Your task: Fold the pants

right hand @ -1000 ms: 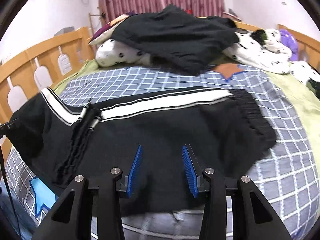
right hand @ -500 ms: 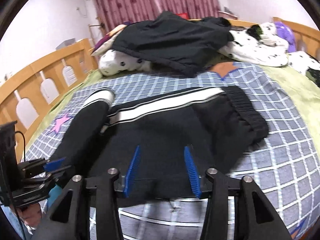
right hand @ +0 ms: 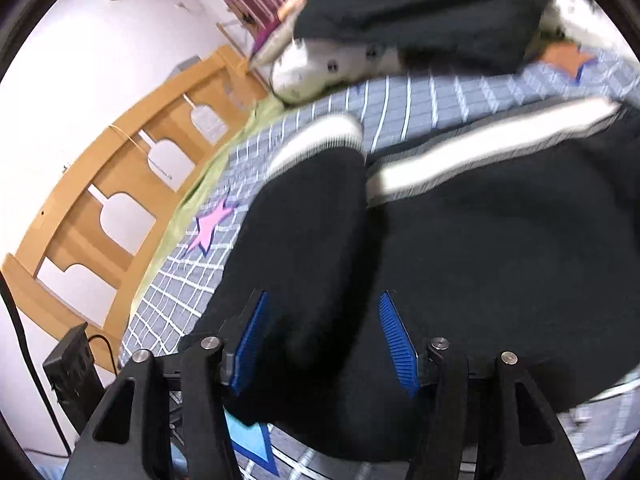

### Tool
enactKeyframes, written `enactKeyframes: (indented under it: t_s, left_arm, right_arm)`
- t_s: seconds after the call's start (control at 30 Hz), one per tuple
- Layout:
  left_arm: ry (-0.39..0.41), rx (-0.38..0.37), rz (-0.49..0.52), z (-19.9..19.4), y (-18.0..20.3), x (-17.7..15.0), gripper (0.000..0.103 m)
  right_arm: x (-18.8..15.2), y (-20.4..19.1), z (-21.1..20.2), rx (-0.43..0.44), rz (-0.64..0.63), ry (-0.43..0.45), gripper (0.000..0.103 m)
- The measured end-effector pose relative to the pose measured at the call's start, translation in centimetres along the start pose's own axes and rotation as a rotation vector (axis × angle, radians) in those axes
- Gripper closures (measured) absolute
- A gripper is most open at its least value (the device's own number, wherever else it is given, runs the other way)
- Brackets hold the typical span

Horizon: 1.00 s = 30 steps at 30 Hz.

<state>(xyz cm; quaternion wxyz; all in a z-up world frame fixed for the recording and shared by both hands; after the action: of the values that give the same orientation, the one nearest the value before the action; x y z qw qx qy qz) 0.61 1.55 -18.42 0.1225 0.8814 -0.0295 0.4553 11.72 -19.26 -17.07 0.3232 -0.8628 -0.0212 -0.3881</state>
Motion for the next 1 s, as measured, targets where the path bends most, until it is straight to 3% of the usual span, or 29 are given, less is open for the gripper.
enactKeyframes:
  t_s: [0.07,0.13,0.23,0.4,0.53,0.67,0.73,0.8,0.9,1.0]
  left_arm:
    - [-0.010,-0.026,-0.009,0.9,0.9,-0.1,0.026]
    - [-0.023,-0.023,-0.023,2.1,1.8,-0.2,0.026]
    - [0.006,-0.045,-0.028,3.1,3.5,-0.1,0.026]
    - [-0.025,-0.093,-0.009,5.1,7.6,0.1,0.026]
    - [-0.038,0.072,0.125,7.3,9.9,0.1,0.026]
    - [-0.046,0.093,0.173,7.4,10.9,0.3,0.025]
    - [-0.051,0.059,0.145,7.2,10.9,0.6,0.024]
    - [-0.052,-0.007,0.094,6.9,11.4,1.1,0.024]
    - [-0.070,-0.059,0.080,6.9,12.1,1.2,0.026]
    - [-0.089,-0.069,0.085,6.9,12.0,0.6,0.026]
  right_arm:
    - [-0.7,-0.4,1.4,0.051,0.028,-0.074,0.080]
    - [0.4,-1.4,0.6,0.089,-0.013,-0.055,0.090]
    - [3.6,-3.0,-2.7,0.151,-0.095,0.051,0.092]
    - [8.1,-2.7,-6.9,0.145,-0.206,0.160,0.092]
    - [9.9,0.2,-8.3,0.096,-0.214,0.206,0.093]
    - [12.2,4.2,-12.3,0.059,-0.197,0.308,0.094]
    - [13.2,7.2,-15.3,-0.008,-0.226,0.399,0.094]
    - [13.3,10.5,-16.4,-0.113,-0.226,0.429,0.094]
    - [11.7,16.6,-15.1,-0.246,-0.149,0.346,0.094]
    - [8.2,20.4,-11.2,-0.389,-0.163,0.139,0.093]
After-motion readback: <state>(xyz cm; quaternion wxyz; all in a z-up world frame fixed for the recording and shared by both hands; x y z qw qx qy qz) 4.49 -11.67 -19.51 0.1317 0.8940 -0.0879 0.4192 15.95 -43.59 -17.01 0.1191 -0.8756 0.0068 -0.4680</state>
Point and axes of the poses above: each gripper's, at about its wrist camera, not at the fingertips, and z roughly the way its jaws point, y to its right, x to its top, the point moved 5 cm from there along z, roughly the way its jaws point, and after that the axes turned 14 degrees about y, right-handed, at the moved point
